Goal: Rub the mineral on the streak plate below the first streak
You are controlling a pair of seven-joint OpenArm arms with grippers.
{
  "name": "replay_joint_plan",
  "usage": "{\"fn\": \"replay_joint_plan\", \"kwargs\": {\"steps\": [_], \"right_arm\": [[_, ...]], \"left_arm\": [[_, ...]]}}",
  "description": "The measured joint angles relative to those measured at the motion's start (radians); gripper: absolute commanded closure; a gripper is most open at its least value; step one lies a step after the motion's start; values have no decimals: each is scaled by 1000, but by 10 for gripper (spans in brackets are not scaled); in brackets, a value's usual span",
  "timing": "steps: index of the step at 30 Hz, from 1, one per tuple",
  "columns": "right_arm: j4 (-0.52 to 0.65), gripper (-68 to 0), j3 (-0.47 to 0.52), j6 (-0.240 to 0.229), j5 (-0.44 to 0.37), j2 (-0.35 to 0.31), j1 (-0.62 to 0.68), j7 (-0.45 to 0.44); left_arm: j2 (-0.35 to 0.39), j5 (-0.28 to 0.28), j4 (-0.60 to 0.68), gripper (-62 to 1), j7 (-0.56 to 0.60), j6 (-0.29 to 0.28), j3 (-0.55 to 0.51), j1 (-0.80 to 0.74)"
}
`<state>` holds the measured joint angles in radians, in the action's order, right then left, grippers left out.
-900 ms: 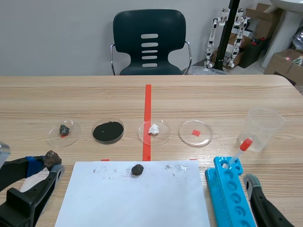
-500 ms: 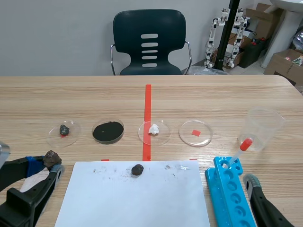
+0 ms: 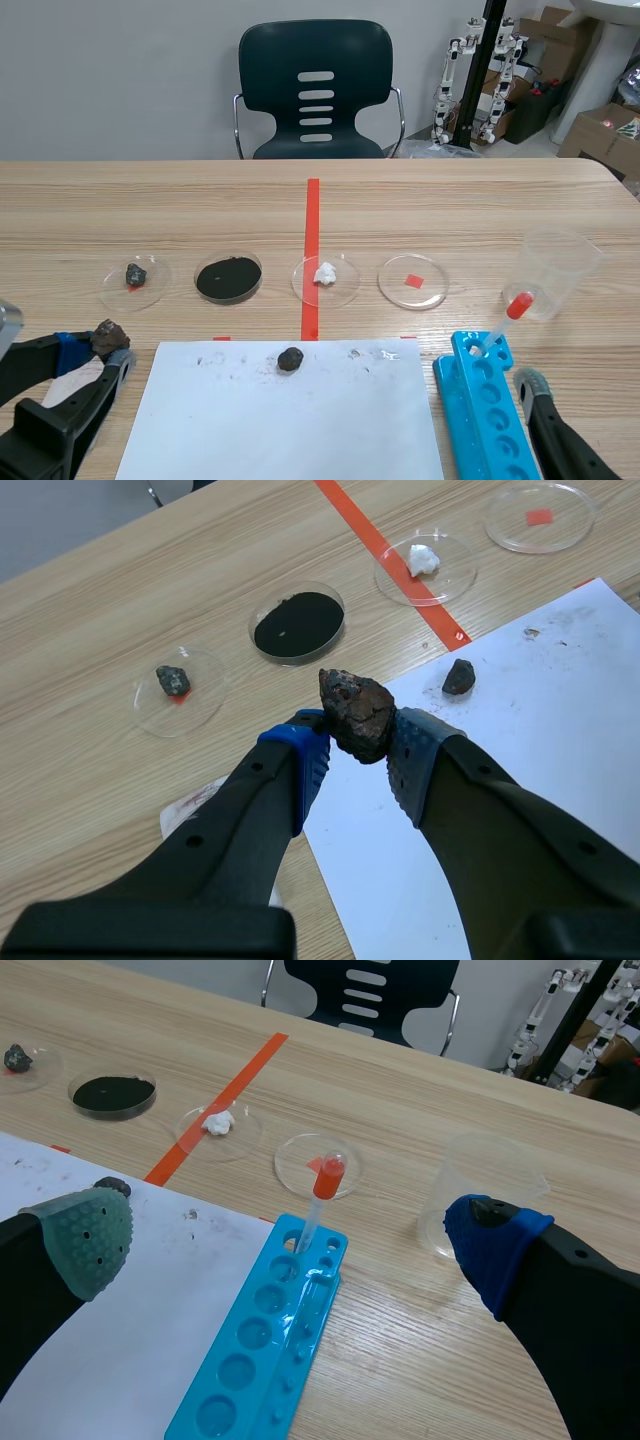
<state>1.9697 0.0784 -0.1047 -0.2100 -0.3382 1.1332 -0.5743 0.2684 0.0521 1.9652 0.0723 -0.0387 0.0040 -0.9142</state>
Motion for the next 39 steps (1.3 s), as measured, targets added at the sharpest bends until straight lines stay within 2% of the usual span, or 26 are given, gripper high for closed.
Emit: {"fn": "replay_joint_plan", "kwargs": {"steps": [4,7,12,14,17,21,27,30,35,39], "right_arm": [[0,-679,0,0,0,0,0,0],[0,-679,0,0,0,0,0,0],[0,-679,0,0,0,0,0,0],[0,-679,0,0,0,0,0,0],[0,-679,0,0,0,0,0,0],[0,-679,0,0,0,0,0,0],[0,-679,0,0,0,0,0,0],[0,-679,0,0,0,0,0,0],[0,-679,0,0,0,0,0,0],[0,-679,0,0,0,0,0,0]], "left_arm": [[0,0,0,-116,-42,2,0,0],[0,0,0,-116,-66,31,0,0],[0,-3,0,-116,-119,27,0,5],[0,-52,0,-116,-166,30,0,24],[0,-136,0,-116,-261,74,0,70],[0,-204,0,-116,-406,101,0,155],[0,-261,0,-116,-596,118,0,266],[0,-304,0,-116,-721,212,0,311],[0,-327,0,-116,-932,301,-3,382],[0,-356,0,-116,-1025,300,-3,436]]}}
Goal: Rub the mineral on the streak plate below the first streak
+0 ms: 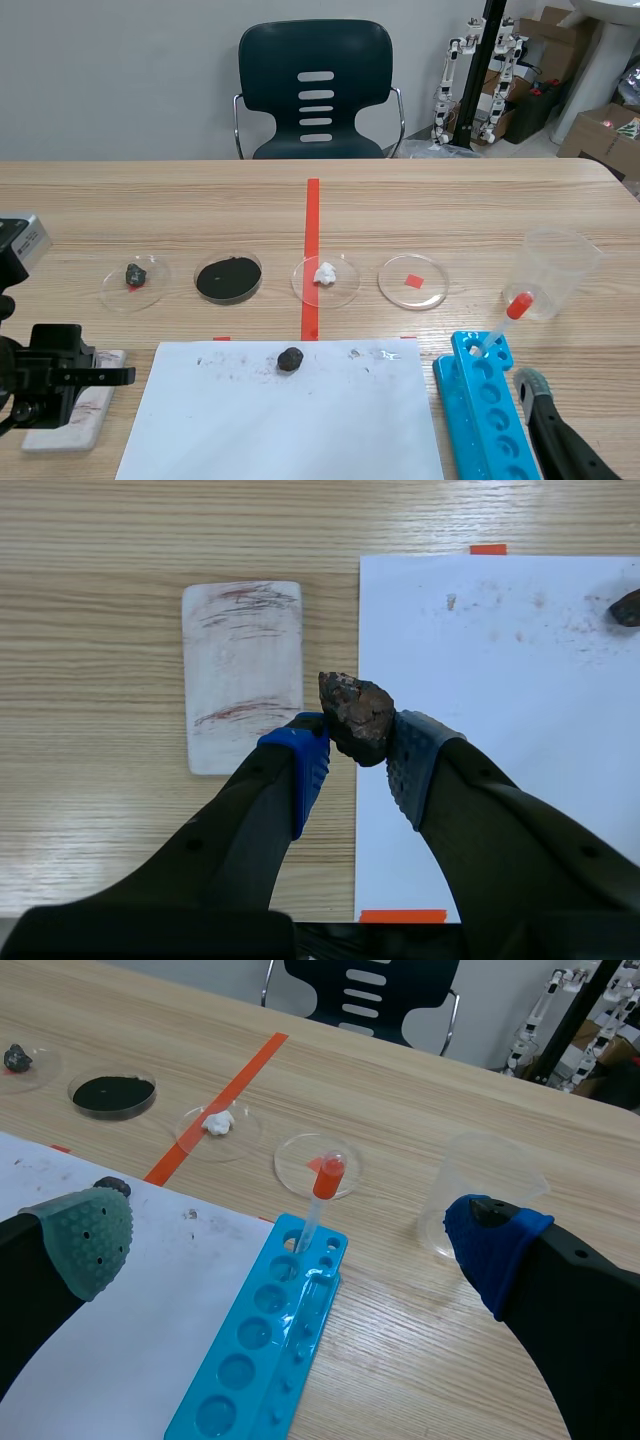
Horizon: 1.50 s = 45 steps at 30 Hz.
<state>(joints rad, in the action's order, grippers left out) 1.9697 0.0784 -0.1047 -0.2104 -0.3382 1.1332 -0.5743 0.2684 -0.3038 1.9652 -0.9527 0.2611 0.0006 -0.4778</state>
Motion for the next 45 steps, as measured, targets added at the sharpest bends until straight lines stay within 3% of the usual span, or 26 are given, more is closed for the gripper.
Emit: {"fn": "replay_joint_plan", "kwargs": {"steps": [6,11,22,31,45], "right_arm": [[0,-679,0,0,0,0,0,0],[0,-679,0,0,0,0,0,0],[0,-679,0,0,0,0,0,0],[0,-679,0,0,0,0,0,0],[0,-679,0,0,0,0,0,0]], "left_arm": [[0,-45,-115,-116,-94,0,0,76],[0,-46,-244,-116,-150,6,0,126],[-2,-44,-359,-116,-196,9,-17,220],[-3,65,-427,-116,-206,16,-55,270],[-2,35,-519,-116,-246,4,-55,326]]}}
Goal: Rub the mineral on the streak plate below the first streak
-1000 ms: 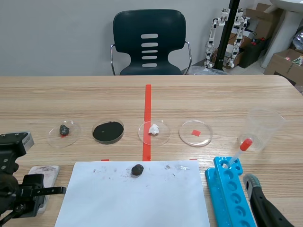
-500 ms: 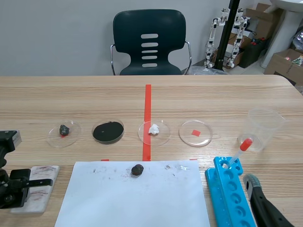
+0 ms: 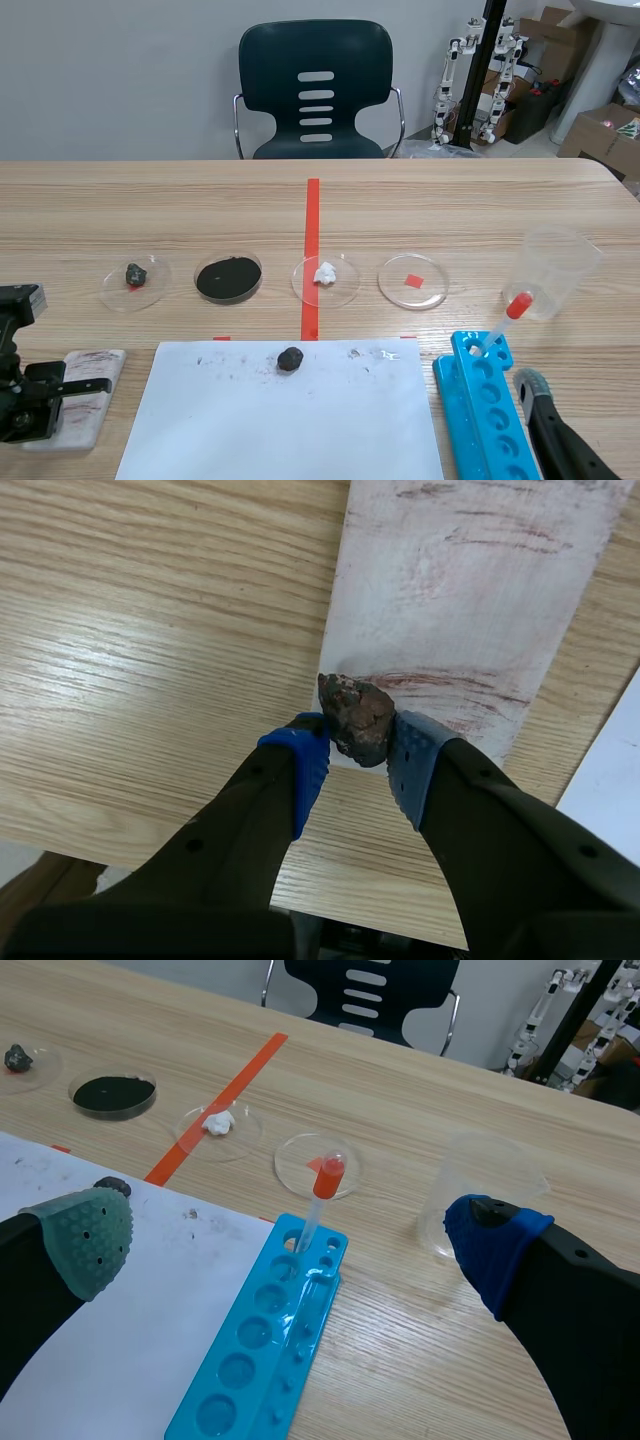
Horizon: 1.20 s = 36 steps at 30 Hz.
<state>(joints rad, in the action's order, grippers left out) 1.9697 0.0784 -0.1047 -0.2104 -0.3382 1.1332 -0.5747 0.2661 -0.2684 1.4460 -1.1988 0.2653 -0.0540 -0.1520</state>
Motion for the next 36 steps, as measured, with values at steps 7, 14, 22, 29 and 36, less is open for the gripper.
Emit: {"fn": "replay_joint_plan", "kwargs": {"steps": [7,14,22,29,36], "right_arm": [[0,-679,0,0,0,0,0,0],[0,-679,0,0,0,0,0,0],[0,-679,0,0,0,0,0,0],[0,-679,0,0,0,0,0,0],[0,-679,0,0,0,0,0,0]], "left_arm": [[14,-64,-7,-116,6,-57,-6,0],[27,-146,-15,-116,62,-89,-6,0],[2,-211,-17,-116,77,-139,10,11],[-10,-136,-17,-116,56,-91,16,14],[-20,23,-9,-116,29,-3,21,19]]}}
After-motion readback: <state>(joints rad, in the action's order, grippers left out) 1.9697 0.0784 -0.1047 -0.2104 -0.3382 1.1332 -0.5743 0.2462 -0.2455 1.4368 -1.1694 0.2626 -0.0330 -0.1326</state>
